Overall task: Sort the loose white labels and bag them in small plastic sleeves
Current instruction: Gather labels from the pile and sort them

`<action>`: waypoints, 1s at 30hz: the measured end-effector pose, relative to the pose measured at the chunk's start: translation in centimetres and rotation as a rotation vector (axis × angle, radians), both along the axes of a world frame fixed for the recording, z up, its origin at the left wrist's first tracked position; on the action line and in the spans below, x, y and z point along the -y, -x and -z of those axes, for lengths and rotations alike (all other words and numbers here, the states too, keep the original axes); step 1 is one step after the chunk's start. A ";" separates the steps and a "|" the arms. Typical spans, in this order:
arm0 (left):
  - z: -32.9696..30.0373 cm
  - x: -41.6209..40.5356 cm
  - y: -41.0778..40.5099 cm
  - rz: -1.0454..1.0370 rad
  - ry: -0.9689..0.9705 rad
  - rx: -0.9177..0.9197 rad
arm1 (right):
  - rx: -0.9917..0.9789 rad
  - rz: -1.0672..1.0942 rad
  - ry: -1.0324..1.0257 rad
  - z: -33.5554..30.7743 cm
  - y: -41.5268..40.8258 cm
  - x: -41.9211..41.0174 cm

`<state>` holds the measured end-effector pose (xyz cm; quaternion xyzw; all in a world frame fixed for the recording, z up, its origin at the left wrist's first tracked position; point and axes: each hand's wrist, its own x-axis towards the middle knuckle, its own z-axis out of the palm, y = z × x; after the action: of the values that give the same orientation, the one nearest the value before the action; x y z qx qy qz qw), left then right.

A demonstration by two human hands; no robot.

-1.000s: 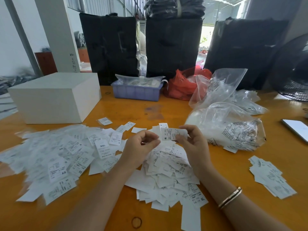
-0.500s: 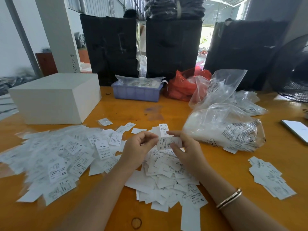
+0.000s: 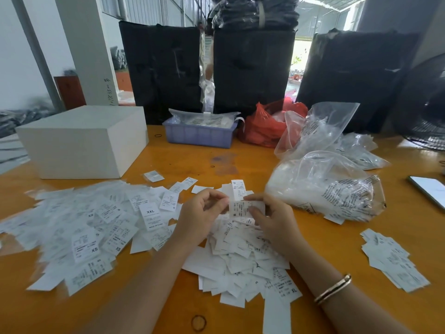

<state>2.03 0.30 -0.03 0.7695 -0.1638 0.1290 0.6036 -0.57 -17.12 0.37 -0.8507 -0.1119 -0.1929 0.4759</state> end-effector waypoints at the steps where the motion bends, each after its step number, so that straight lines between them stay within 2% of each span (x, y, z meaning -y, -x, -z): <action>1: 0.0 0.0 0.0 0.005 0.001 -0.007 | -0.009 -0.010 -0.001 0.0 0.0 0.0; 7: 0.3 0.4 0.2 0.051 -0.088 -0.055 | -0.059 -0.067 0.034 0.2 0.2 -0.8; 11: 0.1 0.3 0.2 -0.010 -0.007 -0.078 | -0.141 -0.042 -0.279 -0.2 0.1 -0.6; 13: 0.0 0.3 0.1 -0.047 0.020 -0.086 | -0.152 0.005 -0.303 -0.4 0.1 -0.3; 19: 0.4 0.7 0.3 0.009 -0.086 -0.071 | -0.134 -0.056 -0.060 -0.1 0.5 -1.3; 21: 0.4 0.7 0.3 -0.010 -0.103 -0.058 | -0.073 -0.050 0.029 0.0 0.3 -1.1; 23: 0.3 0.4 0.1 -0.061 -0.097 -0.046 | 0.038 0.032 0.139 0.1 0.0 -0.7; 25: 0.2 0.0 -0.2 -0.162 -0.128 -0.031 | 0.080 0.216 0.221 0.4 -0.5 -0.2; 27: 0.3 -0.7 -0.5 -0.288 -0.230 0.008 | -0.004 0.394 0.377 0.7 -0.9 0.3; 30: 0.6 -1.7 -0.9 -0.409 -0.370 0.092 | -0.216 0.466 0.563 1.3 -1.5 1.1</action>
<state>2.94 2.02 -0.60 0.8771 -0.0530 0.2507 0.4063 0.95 -18.22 -0.95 -0.9663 0.0868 -0.1668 0.1760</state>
